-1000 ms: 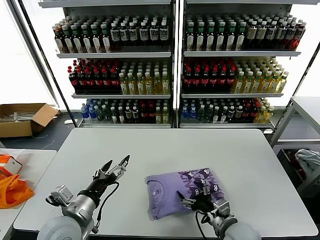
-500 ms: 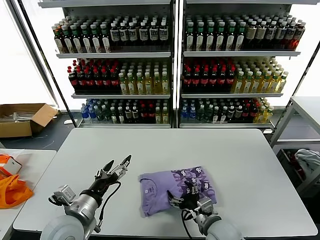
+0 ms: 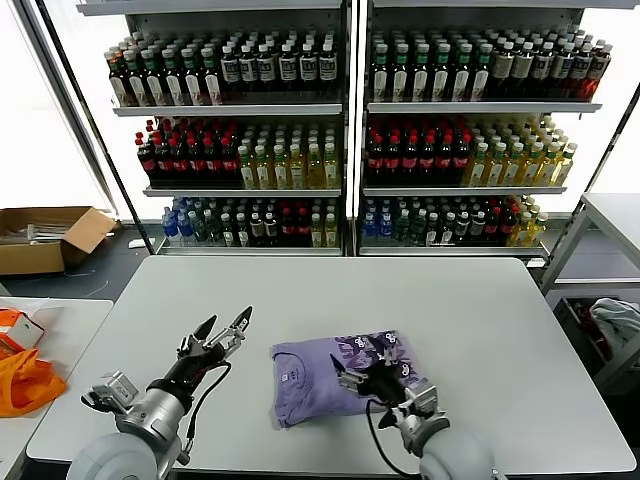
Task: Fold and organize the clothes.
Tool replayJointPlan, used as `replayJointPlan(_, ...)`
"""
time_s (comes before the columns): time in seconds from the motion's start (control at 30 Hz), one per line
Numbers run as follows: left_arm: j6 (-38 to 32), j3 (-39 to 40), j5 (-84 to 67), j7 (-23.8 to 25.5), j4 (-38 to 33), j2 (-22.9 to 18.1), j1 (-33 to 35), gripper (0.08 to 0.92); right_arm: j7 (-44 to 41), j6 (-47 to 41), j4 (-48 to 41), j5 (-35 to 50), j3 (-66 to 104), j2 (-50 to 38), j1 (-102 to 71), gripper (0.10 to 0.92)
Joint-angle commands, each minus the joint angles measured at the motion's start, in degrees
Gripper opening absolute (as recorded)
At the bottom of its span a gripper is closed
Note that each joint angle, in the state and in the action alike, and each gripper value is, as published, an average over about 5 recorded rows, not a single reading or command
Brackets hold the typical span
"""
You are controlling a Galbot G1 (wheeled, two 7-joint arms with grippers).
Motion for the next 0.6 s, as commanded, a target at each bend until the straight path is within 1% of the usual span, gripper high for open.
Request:
replayJointPlan(0.03, -0.6, -2.2, 2.8, 2.2, 0.6, 0.4, -0.1, 0.822, -6.3, 11.1, 4.6, 5.4, 22.9, -3.3, -4.6, 0.823)
replayJointPlan(0.17, -1.9, -4.6, 6.3, 5.7, 2.2, 0.7, -0.1, 0.823, -9.3, 13.9, 2.2, 8.7, 31.9, -3.0, -8.3, 0.823)
replayJointPlan(0.3, -2.8, -7.7, 8.8, 9.4, 3.2, 1.1, 0.3, 0.823, -11.0, 14.4, 1.5, 9.6, 38.7, -2.2, -11.6, 0.823)
replayJointPlan(0.47, -4.5, -10.7, 13.1, 13.6, 3.1, 0.3, 1.3, 0.823, -12.5, 14.4, 1.8, 9.9, 40.7, -0.6, -15.2, 0.823)
replayJointPlan(0.6, -8.4, -12.1, 20.3, 17.3, 3.2, -1.1, 2.9, 0.823, -12.8, 14.6, 1.7, 9.5, 40.4, 0.9, -15.6, 0.823)
